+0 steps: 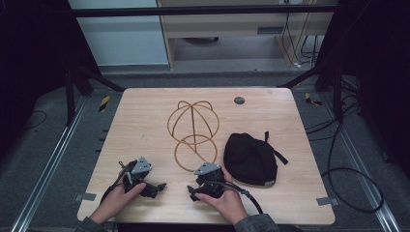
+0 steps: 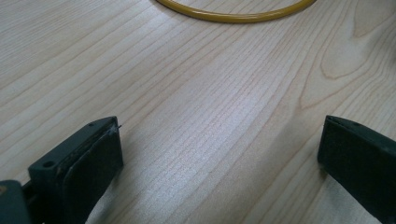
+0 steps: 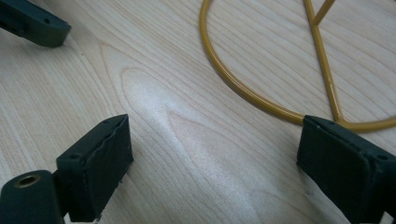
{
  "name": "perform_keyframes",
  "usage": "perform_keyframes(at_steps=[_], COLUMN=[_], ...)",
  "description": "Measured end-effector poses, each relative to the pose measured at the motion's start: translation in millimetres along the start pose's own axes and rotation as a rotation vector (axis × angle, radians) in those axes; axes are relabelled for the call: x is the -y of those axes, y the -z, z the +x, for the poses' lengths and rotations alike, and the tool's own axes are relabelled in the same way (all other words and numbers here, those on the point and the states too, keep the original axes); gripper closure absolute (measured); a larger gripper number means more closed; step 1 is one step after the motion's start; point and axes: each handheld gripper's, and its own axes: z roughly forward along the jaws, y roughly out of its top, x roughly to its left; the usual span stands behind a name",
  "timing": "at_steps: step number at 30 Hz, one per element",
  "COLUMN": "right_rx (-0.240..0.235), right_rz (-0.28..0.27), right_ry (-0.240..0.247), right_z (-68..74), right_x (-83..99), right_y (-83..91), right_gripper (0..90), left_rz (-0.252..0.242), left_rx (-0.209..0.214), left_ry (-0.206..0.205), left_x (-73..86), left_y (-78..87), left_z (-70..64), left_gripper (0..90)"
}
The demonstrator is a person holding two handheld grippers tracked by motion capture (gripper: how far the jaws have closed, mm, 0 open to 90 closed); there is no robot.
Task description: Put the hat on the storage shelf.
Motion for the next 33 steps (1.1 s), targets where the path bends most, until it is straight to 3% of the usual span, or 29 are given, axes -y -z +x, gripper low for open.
perform_keyframes(at_steps=[4, 10, 12, 20, 22, 26, 28, 33], right_rx=[0.042, 0.069, 0.104, 0.208, 0.242, 0.265, 0.308, 0.295], right_rz=[0.024, 0.004, -0.012, -0.021, -0.025, -0.018, 0.0, -0.03], right_ry=[0.031, 0.05, 0.058, 0.066, 0.043, 0.033, 0.021, -0.026], right_z=[0.4, -3.0, -7.0, -18.8, -26.9, -32.9, -39.6, -47.9], right_x=[-2.7, -9.5, -11.6, -9.9, -6.3, -3.5, 1.4, 7.4], right_y=[4.9, 34.2, 49.1, 79.7, 94.1, 103.3, 108.6, 120.9], right_gripper=[10.6, 9.2, 9.0, 9.7, 10.1, 10.1, 9.9, 9.9], left_rz=[0.0, 0.0, 0.0, 0.0, 0.0, 0.0, 0.0, 0.0], left_rx=[0.0, 0.0, 0.0, 0.0, 0.0, 0.0, -0.001, -0.001], left_ry=[0.001, 0.0, 0.0, 0.0, 0.0, 0.0, 0.001, 0.001], left_x=[0.0, 0.0, 0.0, 0.0, 0.0, 0.1, 0.1, 0.1], left_y=[0.0, 0.0, 0.0, 0.0, 0.0, 0.0, 0.1, 0.1], left_z=[-0.1, 0.0, 0.0, 0.0, 0.0, 0.0, -0.2, -0.2], left_gripper=[0.0, 0.0, 0.0, 0.0, 0.0, 0.0, 0.0, 0.0])
